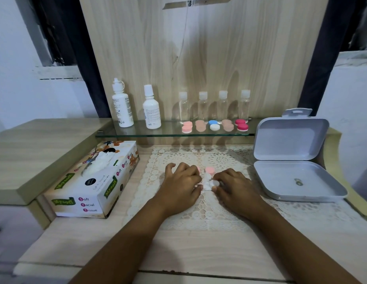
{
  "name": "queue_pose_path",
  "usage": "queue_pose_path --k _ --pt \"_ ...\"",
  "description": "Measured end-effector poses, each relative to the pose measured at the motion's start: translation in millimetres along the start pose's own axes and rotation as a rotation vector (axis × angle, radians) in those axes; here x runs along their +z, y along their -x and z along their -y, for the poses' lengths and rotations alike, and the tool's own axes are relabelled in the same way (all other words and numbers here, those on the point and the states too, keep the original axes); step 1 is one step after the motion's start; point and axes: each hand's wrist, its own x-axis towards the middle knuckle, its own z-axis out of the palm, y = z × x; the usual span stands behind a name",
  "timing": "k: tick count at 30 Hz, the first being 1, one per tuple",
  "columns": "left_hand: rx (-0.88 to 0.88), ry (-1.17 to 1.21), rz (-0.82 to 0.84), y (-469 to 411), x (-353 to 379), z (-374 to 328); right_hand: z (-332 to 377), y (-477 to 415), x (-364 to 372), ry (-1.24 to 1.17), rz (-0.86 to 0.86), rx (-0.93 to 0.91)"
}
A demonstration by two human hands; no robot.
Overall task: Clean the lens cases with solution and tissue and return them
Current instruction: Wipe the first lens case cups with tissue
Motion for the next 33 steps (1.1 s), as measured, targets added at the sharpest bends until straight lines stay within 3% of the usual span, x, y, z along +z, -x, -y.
queue_pose_path --k 4,10,15,18,28,33 --pt "-0.043 0.105 0.018 -1.6 3.1 -1.9 0.3 -0.1 -0.5 0.002 0.001 0.000" --pt "-0.040 -0.002 -0.028 -0.2 2.2 -0.2 0.4 0.2 -0.2 -0.015 0.003 0.005" --pt "-0.071 0.089 0.014 -2.8 3.6 -0.9 2.0 0.9 0.2 0.007 -0.011 0.011" --pt "-0.177 0.312 0.044 -6.0 5.1 1.4 3.2 1.6 1.2 0.022 -0.037 0.008" --pt "-0.438 0.991 -0.163 -9.0 -7.8 1.3 5.0 3.3 -4.2 -0.029 -0.019 0.025" --pt "-0.423 1.193 -0.196 -10.9 -13.4 -2.0 14.5 0.9 -17.1 -0.361 -0.165 0.106"
